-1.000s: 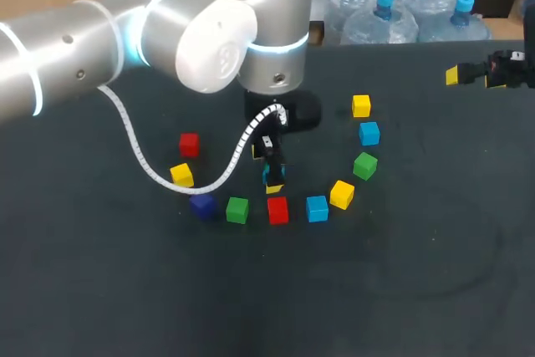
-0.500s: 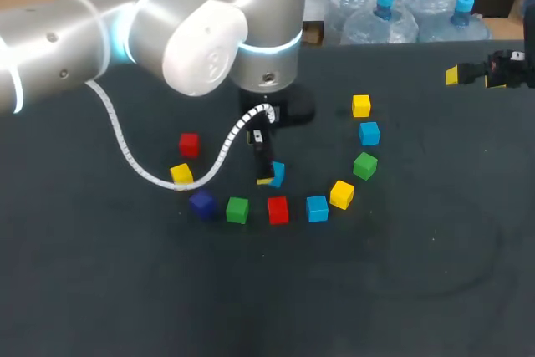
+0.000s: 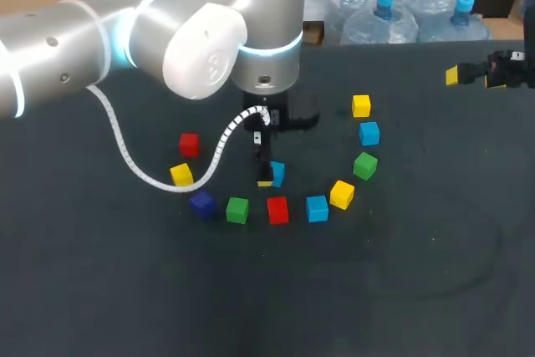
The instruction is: Place the blue cubes, place green cubes on the blue cubes, place the yellow cubes on the green cubes, then place the red cubes on the yellow cubes, and place purple cube on the red cubes.
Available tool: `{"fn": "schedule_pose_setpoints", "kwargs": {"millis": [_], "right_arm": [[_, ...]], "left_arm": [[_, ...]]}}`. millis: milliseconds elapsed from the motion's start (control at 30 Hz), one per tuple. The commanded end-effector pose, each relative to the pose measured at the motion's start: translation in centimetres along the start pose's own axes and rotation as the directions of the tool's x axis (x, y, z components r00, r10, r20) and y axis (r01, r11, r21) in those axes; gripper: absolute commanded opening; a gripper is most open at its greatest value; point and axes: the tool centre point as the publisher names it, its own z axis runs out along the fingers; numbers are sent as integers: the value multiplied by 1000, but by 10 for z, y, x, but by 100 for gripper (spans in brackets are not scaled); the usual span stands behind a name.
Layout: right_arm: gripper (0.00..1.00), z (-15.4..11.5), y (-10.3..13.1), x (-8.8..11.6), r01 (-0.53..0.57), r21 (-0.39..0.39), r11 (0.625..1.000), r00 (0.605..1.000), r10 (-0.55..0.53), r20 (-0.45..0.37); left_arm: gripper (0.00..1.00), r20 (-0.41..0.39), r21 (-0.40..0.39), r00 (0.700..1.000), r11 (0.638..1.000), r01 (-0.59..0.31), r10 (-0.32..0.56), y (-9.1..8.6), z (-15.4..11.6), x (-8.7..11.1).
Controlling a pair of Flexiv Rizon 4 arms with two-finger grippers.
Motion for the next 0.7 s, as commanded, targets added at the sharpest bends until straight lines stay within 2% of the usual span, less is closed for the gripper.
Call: {"fn": "schedule_pose_setpoints", "kwargs": {"millis": [33,367,433,500,567,600,700], "right_arm": [[100,0,1,0,-1,5,1000,1000,1,1],[100,0,1,0,-1,5,1000,1000,1,1],[100,0,1,0,-1,5,1000,1000,1,1],[100,0,1,0,-1,5,1000,1000,1,1],[100,0,1,0,-1,5,1000,1000,1,1],[100,0,1,0,-1,5,1000,1000,1,1],[100,0,1,0,-1,5,1000,1000,1,1]], "left_arm": [[100,-10,31,1000,999,-18,18,10,6,-6],[100,-13,46,999,998,-42,42,15,4,-7],[87,-12,47,999,998,-41,41,15,5,-6],[53,-11,58,999,998,-34,34,15,6,-5],[36,-3,63,1000,998,-29,29,15,7,-5],[32,-2,64,1000,998,-28,28,15,7,-5],[31,0,67,1000,997,-25,25,14,7,-4]]}}
